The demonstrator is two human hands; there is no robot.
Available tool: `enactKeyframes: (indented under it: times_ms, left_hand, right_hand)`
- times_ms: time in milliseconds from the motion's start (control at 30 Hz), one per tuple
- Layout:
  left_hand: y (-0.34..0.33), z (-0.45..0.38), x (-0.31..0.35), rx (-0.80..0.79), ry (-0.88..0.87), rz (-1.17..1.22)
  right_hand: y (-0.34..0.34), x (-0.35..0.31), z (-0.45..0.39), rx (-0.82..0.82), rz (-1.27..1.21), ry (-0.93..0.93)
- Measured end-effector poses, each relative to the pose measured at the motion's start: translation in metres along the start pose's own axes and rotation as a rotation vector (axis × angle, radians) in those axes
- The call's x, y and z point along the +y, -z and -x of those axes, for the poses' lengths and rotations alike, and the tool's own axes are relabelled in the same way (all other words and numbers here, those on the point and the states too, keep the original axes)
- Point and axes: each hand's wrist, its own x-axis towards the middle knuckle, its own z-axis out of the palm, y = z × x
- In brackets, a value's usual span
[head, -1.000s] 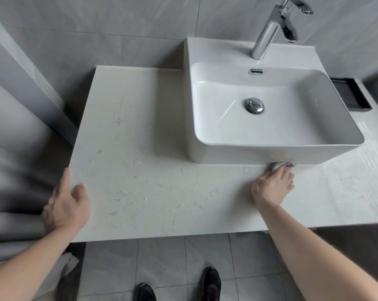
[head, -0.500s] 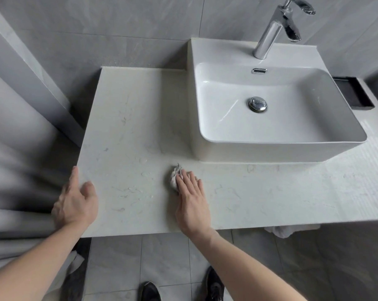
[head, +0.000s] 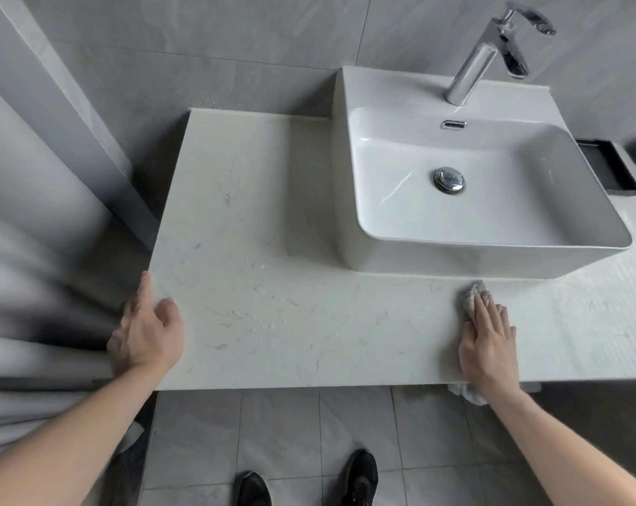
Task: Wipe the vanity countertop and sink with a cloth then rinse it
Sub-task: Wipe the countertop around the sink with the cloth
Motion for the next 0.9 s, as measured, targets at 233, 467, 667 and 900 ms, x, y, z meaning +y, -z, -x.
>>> enactKeyframes:
  times_ms: [233,467,667,900]
  left_hand:
    - [-0.001,-0.001,0.0,0.004,0.01,0.004]
    - [-0.001,-0.001,0.0,0.006,0.004,0.004]
    - [-0.001,-0.002,-0.001,0.019,-0.009,0.012]
    - [-0.002,-0.003,-0.002,0.001,-0.004,0.015]
  right_hand:
    - [-0.04,-0.073,0.065,-0.016,0.033,0.107]
    - [-0.084,-0.172,0.154,-0.172,-0.074,0.516]
    - [-0.108,-0.219,0.197,-0.303,-0.212,0.671]
    - [-0.055,-0.136,0.127,-0.09,-0.421,0.347]
